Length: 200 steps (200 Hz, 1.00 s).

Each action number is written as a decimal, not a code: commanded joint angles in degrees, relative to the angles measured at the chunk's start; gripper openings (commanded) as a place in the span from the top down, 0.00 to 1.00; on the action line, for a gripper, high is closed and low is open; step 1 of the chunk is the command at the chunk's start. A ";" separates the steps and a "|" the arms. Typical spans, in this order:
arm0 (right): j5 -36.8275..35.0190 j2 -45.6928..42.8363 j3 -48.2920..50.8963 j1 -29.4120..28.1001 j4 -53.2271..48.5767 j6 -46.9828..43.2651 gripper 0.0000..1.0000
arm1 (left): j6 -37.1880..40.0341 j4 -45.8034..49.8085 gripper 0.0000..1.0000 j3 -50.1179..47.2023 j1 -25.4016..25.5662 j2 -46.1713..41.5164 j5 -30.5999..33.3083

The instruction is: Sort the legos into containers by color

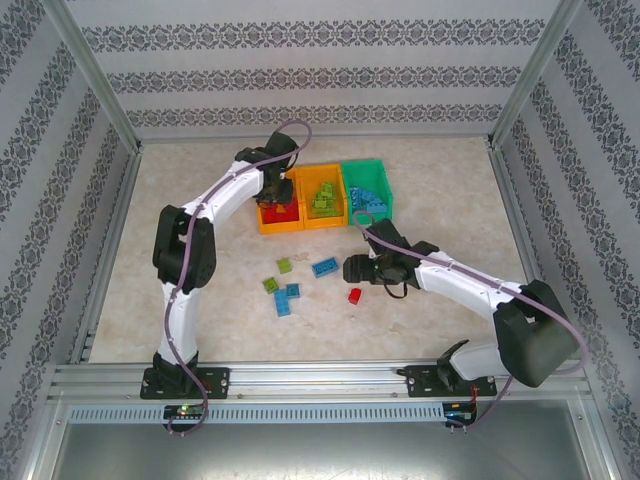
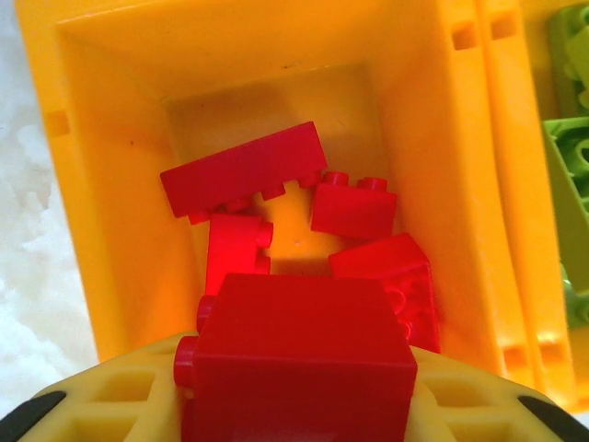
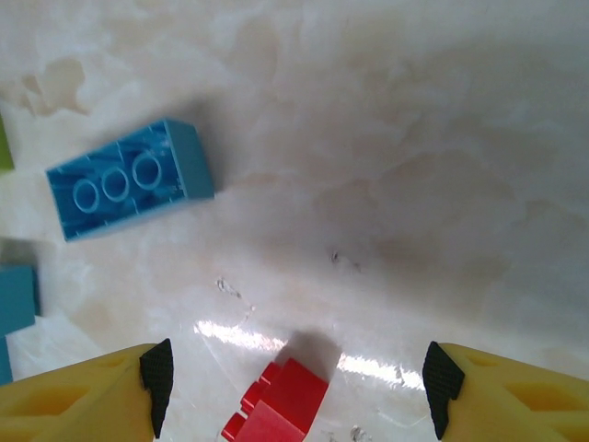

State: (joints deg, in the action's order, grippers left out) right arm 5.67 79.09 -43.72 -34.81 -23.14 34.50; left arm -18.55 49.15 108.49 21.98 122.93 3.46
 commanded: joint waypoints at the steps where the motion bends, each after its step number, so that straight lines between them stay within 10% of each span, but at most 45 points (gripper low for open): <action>1: -0.86 1.50 1.43 -2.76 -2.81 5.08 0.26 | 1.44 3.93 0.63 3.38 -0.78 1.28 0.24; 116: -3.98 4.19 1.80 -8.62 -5.41 14.44 0.26 | 1.01 0.06 0.03 -2.92 0.08 -4.86 -0.21; 200: -6.13 9.30 -1.54 -8.60 -4.63 15.34 0.33 | 0.96 -11.54 0.00 -18.88 0.68 -18.01 2.76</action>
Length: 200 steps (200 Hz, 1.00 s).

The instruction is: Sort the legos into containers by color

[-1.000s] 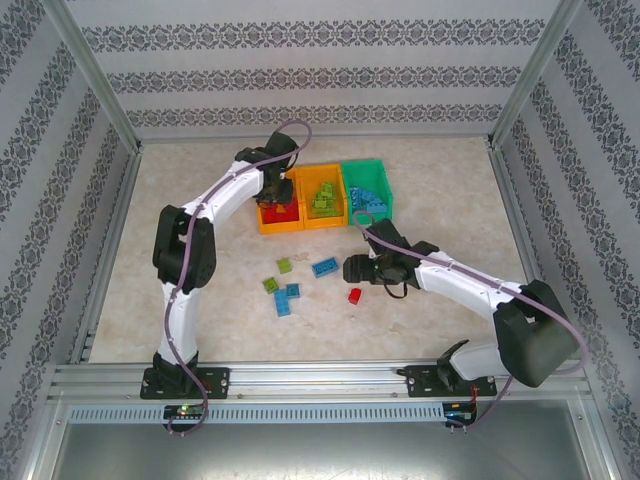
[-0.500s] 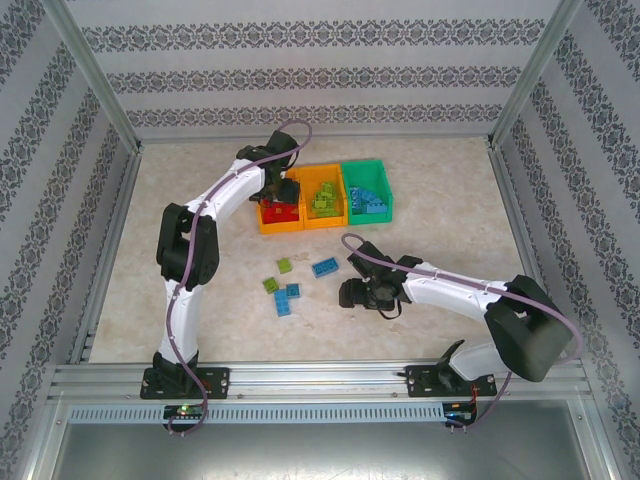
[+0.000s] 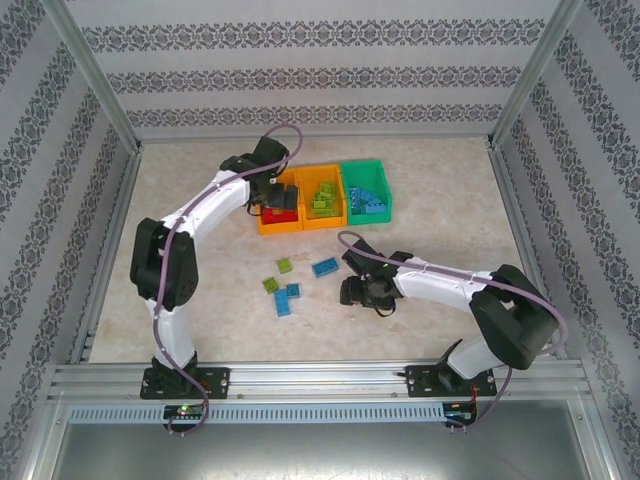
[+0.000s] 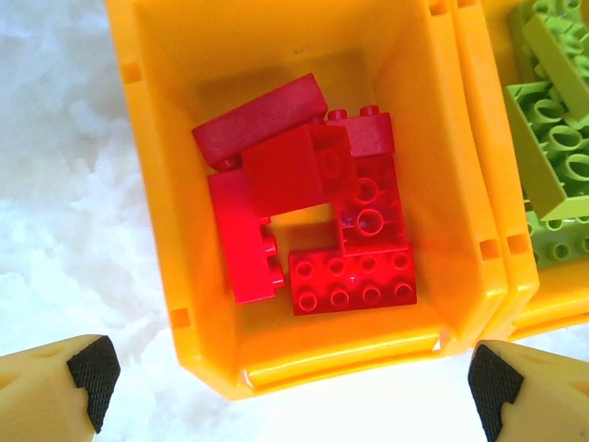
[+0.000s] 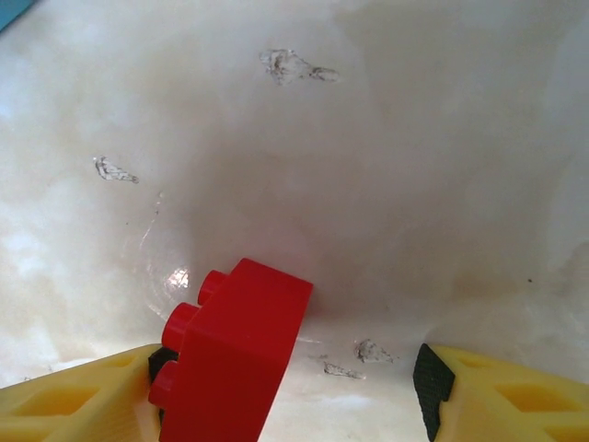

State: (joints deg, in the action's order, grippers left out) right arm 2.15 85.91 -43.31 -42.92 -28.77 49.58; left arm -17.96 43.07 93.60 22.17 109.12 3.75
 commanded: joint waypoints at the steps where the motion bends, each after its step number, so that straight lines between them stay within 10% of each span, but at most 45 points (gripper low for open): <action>1: -2.60 2.54 -2.04 -0.54 1.01 0.21 0.34 | 0.33 -5.55 0.00 -4.24 0.45 -4.41 2.48; 76: -4.58 7.33 -8.16 -2.03 -2.30 -2.96 0.70 | 1.76 -15.60 0.00 -18.49 0.41 -15.08 4.33; 200: 6.84 19.57 -36.20 2.58 7.36 -11.53 0.75 | -0.10 -18.55 0.01 -32.48 0.45 -23.17 6.47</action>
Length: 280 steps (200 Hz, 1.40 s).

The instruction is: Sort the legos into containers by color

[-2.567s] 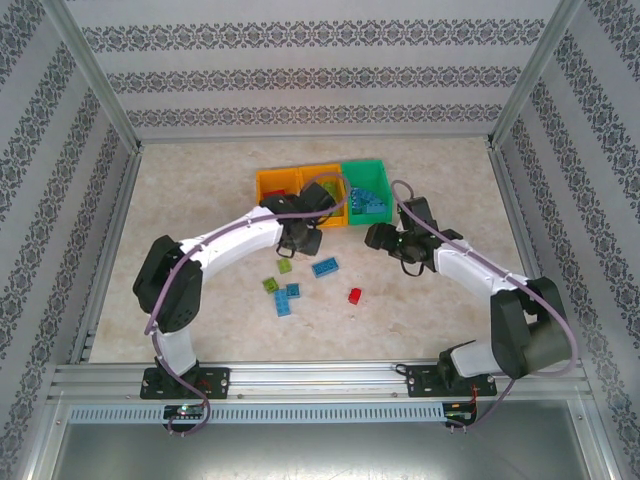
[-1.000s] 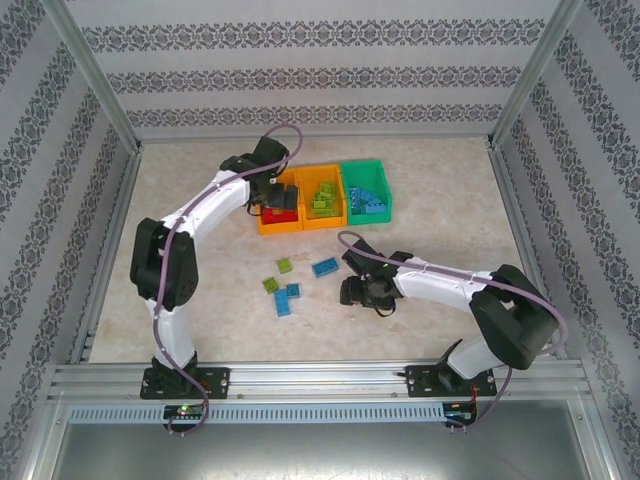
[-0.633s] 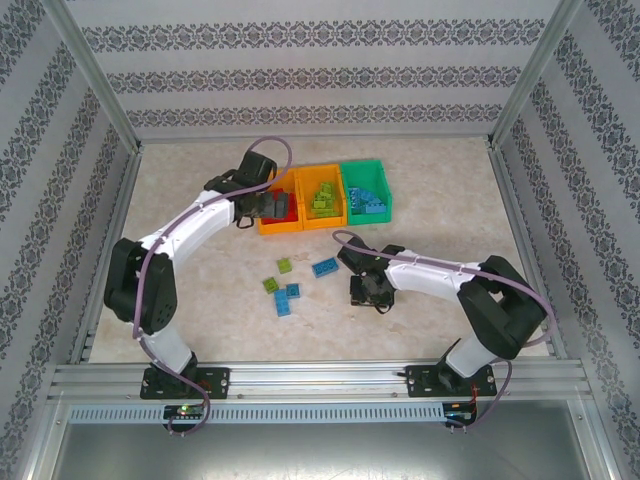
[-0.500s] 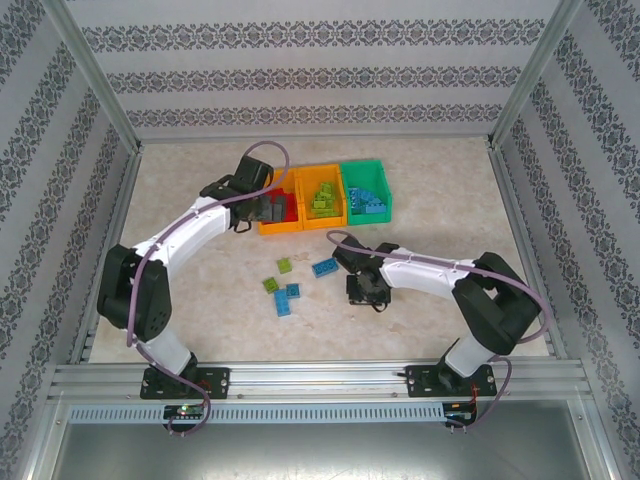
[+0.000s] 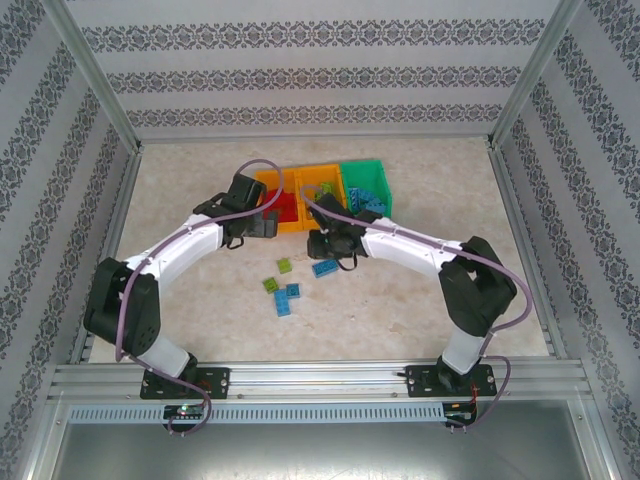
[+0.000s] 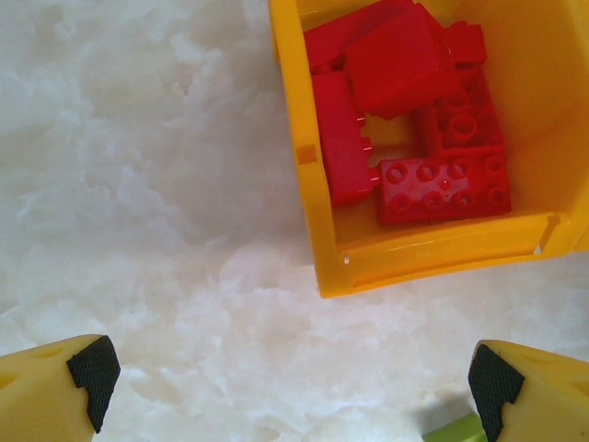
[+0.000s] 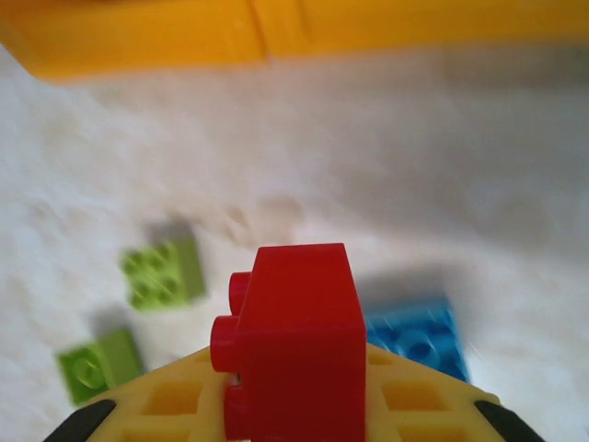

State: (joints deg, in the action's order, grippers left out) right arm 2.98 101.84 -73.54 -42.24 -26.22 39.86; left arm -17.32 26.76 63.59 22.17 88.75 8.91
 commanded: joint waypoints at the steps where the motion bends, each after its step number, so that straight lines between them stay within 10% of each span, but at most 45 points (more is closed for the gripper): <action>1: 6.21 3.81 -6.16 1.95 4.96 -1.76 0.75 | -0.76 -2.29 0.01 -2.58 0.39 -2.88 1.30; 146: 18.72 28.51 -36.86 6.91 2.72 1.99 0.63 | -1.78 -2.59 0.01 -11.91 0.39 -9.92 -3.06; 193: 18.77 28.60 -36.87 7.16 2.16 2.13 0.42 | -1.91 -2.25 0.00 -11.93 0.42 -10.17 -3.63; 280: 15.41 16.22 -27.02 7.80 5.52 1.08 0.32 | -2.39 -2.42 0.00 -12.24 5.48 -7.94 -12.57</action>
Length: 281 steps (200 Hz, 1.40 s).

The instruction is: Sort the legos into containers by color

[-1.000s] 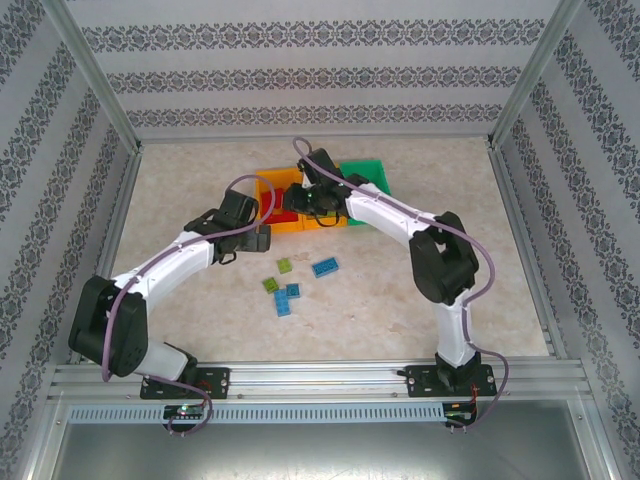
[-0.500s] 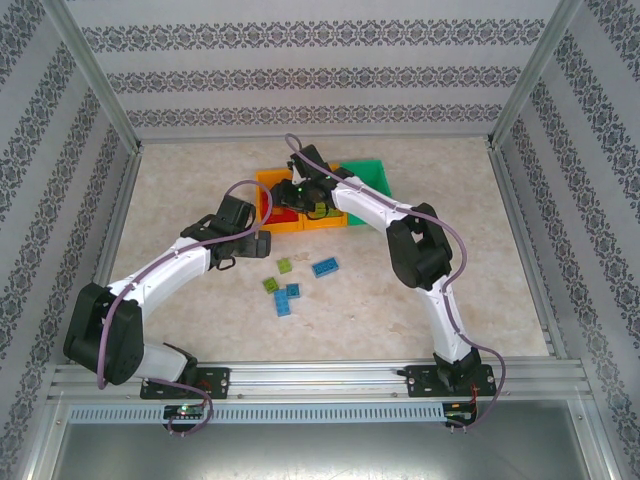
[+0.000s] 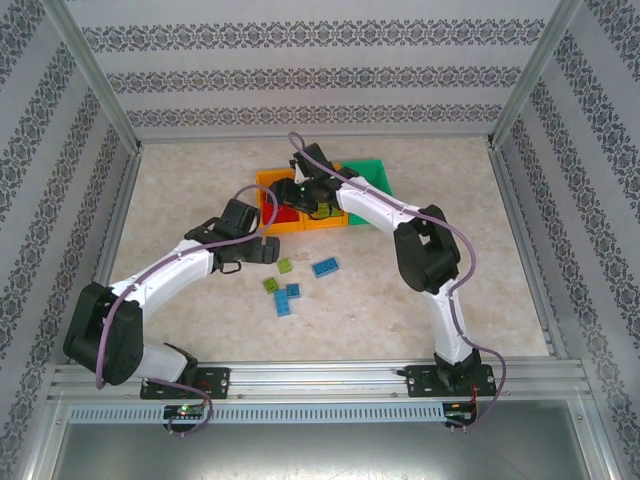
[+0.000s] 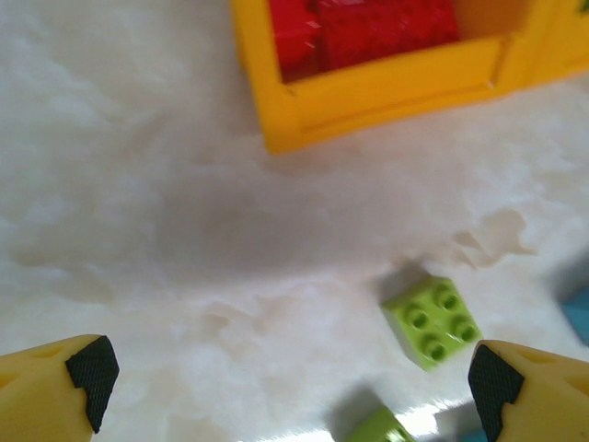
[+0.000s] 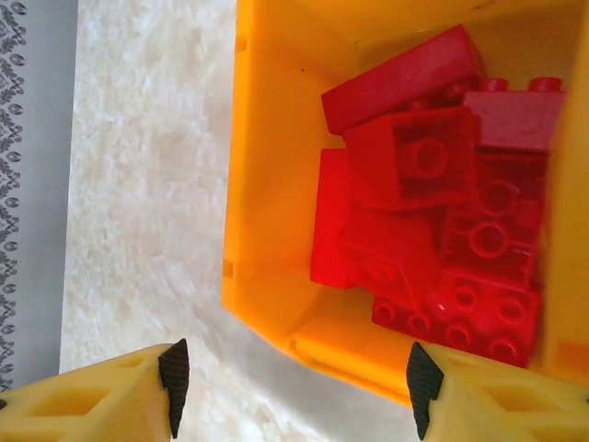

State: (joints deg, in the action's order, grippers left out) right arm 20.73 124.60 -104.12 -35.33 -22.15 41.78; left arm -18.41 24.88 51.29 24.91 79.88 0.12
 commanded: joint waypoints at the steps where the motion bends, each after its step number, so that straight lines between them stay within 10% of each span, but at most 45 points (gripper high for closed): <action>1: -2.34 -6.68 3.98 0.93 1.57 -0.88 0.32 | -1.46 -0.45 0.00 0.14 2.76 1.00 -3.84; 173: -11.17 -35.82 43.58 13.60 7.06 0.05 0.28 | -23.39 11.34 0.13 14.74 6.56 23.32 -10.57; 281: -14.12 -48.71 56.09 19.68 4.75 -0.76 0.27 | -19.74 12.94 0.48 18.82 6.51 28.04 -8.92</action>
State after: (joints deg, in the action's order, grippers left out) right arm 8.47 77.95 -49.36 -15.90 -16.10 41.78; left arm -39.83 37.04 68.42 30.79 106.43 -9.28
